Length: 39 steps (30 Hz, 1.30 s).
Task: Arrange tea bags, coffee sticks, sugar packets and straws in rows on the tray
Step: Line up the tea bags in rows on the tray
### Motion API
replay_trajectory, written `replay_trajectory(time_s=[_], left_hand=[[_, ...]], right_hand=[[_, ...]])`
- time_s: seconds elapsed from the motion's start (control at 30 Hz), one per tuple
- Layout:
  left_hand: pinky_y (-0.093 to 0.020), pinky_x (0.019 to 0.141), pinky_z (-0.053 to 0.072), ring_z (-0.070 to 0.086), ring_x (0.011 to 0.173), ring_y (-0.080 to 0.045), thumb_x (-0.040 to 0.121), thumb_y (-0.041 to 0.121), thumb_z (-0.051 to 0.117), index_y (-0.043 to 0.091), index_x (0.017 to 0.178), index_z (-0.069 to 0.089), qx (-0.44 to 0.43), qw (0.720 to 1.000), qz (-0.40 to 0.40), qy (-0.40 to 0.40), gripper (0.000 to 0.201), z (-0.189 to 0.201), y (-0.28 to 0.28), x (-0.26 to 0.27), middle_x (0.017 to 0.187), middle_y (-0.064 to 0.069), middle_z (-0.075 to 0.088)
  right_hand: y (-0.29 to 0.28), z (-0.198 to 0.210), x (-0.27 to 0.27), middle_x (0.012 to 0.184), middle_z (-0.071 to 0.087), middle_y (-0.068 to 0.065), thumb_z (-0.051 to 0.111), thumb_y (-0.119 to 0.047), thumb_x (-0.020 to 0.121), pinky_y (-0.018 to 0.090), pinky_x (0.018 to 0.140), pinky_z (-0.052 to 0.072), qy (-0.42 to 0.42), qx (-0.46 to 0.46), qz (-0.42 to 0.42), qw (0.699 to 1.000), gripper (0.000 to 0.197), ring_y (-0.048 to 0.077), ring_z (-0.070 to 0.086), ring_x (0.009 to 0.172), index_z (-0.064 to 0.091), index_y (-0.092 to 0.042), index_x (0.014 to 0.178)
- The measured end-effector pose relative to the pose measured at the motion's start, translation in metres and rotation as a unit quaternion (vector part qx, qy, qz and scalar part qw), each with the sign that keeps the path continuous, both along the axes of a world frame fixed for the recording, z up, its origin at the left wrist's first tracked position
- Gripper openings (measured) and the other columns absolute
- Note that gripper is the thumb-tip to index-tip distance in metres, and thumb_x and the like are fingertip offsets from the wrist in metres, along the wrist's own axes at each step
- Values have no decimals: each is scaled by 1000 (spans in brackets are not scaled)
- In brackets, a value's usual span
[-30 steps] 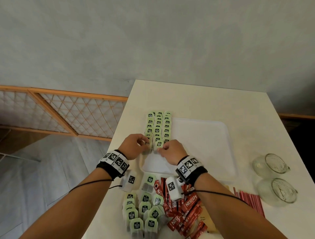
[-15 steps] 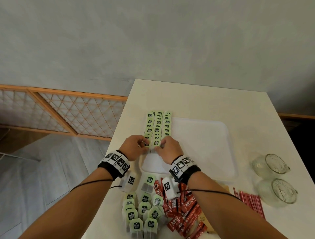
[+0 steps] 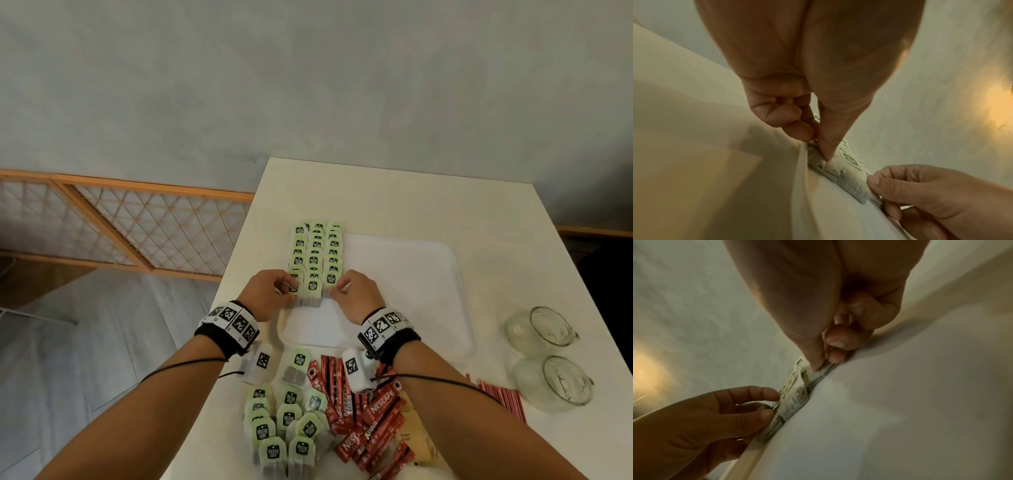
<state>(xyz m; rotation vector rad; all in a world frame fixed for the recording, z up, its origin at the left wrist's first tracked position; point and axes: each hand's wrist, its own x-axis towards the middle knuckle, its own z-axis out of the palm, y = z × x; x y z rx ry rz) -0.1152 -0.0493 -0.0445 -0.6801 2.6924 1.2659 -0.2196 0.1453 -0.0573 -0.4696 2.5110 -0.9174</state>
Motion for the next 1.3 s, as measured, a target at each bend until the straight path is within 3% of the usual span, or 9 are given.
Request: replay_trajectory(time_s=[0.23, 0.47, 0.63, 0.83, 0.97, 1.07, 1.17, 1.2, 1.3], left_hand=[[-21, 68, 47, 55, 65, -8, 81, 13, 79, 28, 92, 69, 4, 1000, -1, 1, 21, -1, -3, 0, 80, 7, 61], [-22, 67, 46, 56, 64, -6, 81, 28, 81, 30, 92, 70, 2, 1000, -8, 23, 16, 14, -2, 12, 81, 7, 66], [-14, 64, 43, 54, 59, 5, 85, 29, 78, 29, 94, 69, -17, 997, -78, 9, 12, 27, 6, 38, 78, 10, 65], [-14, 66, 47, 56, 63, 3, 81, 40, 80, 28, 95, 72, 0, 989, -140, -38, 20, 41, 28, 73, 81, 10, 69], [-9, 62, 43, 58, 67, 7, 78, 45, 82, 28, 98, 74, 10, 974, -211, -85, 28, 48, 51, 93, 91, 14, 70], [-7, 67, 42, 56, 76, 12, 77, 51, 81, 27, 112, 69, -36, 955, -269, -121, 44, 46, 71, 103, 107, 14, 67], [-27, 86, 51, 58, 94, -4, 73, 50, 83, 27, 121, 62, -74, 943, -294, -141, 57, 37, 86, 108, 114, 12, 63], [-32, 86, 51, 58, 96, -8, 71, 49, 84, 29, 121, 60, -84, 940, -298, -143, 59, 34, 89, 109, 113, 12, 63], [-29, 75, 44, 54, 89, -10, 71, 43, 84, 32, 122, 51, -118, 936, -299, -141, 62, 27, 97, 111, 109, 10, 62]], right_hand=[[-5, 6, -5, 86, 59, -7, 66, -39, 95, 32, 73, 51, -5, 10, 1, 1000, 20, 18, 60, 82, 55, -23, 91], [8, 17, 5, 86, 61, -7, 63, -40, 95, 24, 62, 44, -9, -30, 12, 999, 21, 14, 60, 78, 60, -19, 95], [23, 36, 28, 80, 67, -9, 64, -44, 95, 25, 64, 44, -58, -71, 90, 992, 22, 7, 59, 67, 66, -24, 86], [42, 49, 58, 80, 75, -1, 65, -48, 95, 25, 58, 53, -139, -50, 186, 971, 28, 6, 60, 54, 73, -22, 102], [55, 44, 79, 76, 74, -4, 63, -45, 97, 25, 58, 52, -157, -66, 190, 967, 26, 6, 60, 52, 74, -22, 104], [65, 37, 90, 78, 75, 1, 63, -41, 99, 29, 58, 51, -157, -86, 168, 969, 21, 9, 56, 51, 73, -22, 101], [75, 31, 101, 75, 74, 2, 64, -36, 99, 26, 50, 46, -168, -116, 138, 969, 17, 12, 52, 50, 73, -22, 98], [77, 30, 104, 73, 73, 0, 64, -35, 98, 25, 50, 45, -167, -123, 128, 970, 16, 12, 52, 49, 73, -23, 98], [83, 29, 111, 72, 72, -3, 64, -33, 99, 21, 57, 45, -149, -125, 108, 975, 13, 1, 53, 48, 73, -24, 97]])
